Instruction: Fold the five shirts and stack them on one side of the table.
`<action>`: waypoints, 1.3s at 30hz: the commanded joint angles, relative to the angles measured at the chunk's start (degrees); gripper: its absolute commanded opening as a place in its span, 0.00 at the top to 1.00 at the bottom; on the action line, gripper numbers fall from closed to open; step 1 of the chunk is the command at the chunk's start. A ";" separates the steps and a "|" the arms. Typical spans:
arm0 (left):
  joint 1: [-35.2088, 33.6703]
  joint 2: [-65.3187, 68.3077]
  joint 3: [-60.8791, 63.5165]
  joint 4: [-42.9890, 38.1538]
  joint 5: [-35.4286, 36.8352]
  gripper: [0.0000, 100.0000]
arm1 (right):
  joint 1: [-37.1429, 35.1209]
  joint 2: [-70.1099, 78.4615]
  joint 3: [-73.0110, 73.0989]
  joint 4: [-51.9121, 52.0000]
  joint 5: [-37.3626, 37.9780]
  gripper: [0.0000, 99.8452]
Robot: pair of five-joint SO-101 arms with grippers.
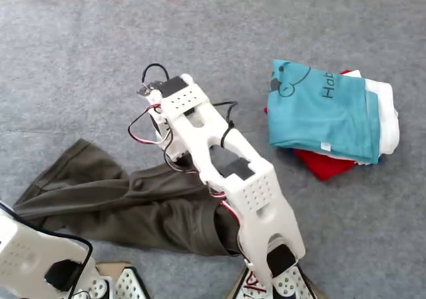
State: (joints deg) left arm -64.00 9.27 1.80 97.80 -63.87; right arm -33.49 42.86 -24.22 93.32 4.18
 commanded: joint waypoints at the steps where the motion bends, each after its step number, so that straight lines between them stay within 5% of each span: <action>1: -0.48 -0.44 -0.57 -0.35 -1.05 0.97 | 0.44 1.36 0.31 -2.46 -2.20 0.73; 7: -0.66 -0.44 -0.57 -0.35 -1.05 0.97 | 0.44 5.41 0.04 -4.31 -2.99 0.74; 13: -0.66 -0.44 -0.57 -0.35 -1.14 0.97 | 0.62 5.49 -0.13 -4.40 -6.07 0.95; 35: 2.59 -1.93 -2.77 3.08 -0.53 0.97 | 0.88 -5.67 -1.27 2.64 -9.32 0.99; 39: 5.23 -5.89 -6.73 2.90 7.65 0.97 | 2.02 -10.07 -4.35 2.90 -8.53 0.99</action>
State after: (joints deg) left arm -61.01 7.96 -0.48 99.91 -61.58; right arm -32.18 38.90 -24.57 95.69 -4.70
